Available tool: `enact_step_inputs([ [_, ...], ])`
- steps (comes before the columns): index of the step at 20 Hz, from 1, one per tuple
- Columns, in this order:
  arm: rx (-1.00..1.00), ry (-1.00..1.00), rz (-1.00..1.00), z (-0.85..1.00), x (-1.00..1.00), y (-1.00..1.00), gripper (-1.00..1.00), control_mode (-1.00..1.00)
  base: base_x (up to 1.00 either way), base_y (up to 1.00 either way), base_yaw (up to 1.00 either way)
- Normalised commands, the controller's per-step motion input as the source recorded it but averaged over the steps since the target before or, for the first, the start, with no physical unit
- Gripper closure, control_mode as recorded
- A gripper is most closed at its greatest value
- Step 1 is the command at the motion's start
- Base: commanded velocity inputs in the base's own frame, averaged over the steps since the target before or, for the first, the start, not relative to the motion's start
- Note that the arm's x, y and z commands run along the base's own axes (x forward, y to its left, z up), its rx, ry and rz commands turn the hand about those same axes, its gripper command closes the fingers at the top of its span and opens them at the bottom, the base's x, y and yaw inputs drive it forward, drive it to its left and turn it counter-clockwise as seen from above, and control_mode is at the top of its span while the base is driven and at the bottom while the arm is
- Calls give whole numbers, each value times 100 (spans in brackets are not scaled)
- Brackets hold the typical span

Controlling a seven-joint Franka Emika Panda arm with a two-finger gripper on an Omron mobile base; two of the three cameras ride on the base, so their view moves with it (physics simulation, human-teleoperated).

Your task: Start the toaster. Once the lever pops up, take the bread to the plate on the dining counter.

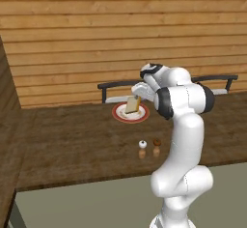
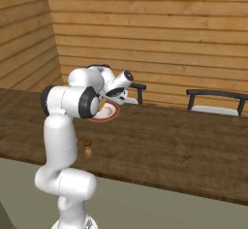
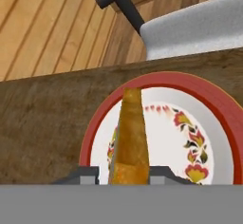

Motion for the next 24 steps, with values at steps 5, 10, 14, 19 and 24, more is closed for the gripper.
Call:
enact_step_inputs([
  [5, 0, -1, 0, 0, 0, 0, -100, -100, 0, 0, 0],
  [10, 0, -4, 0, 0, -2, -1, -100, -100, 0, 0, 0],
  [14, 0, -5, -4, 1, -25, 0, -100, -100, 0, 0, 0],
  [19, -1, -2, -10, 15, -37, 0, -100, -100, 0, 0, 0],
  [24, -8, 0, -11, 28, -24, 0, -100, -100, 0, 0, 0],
])
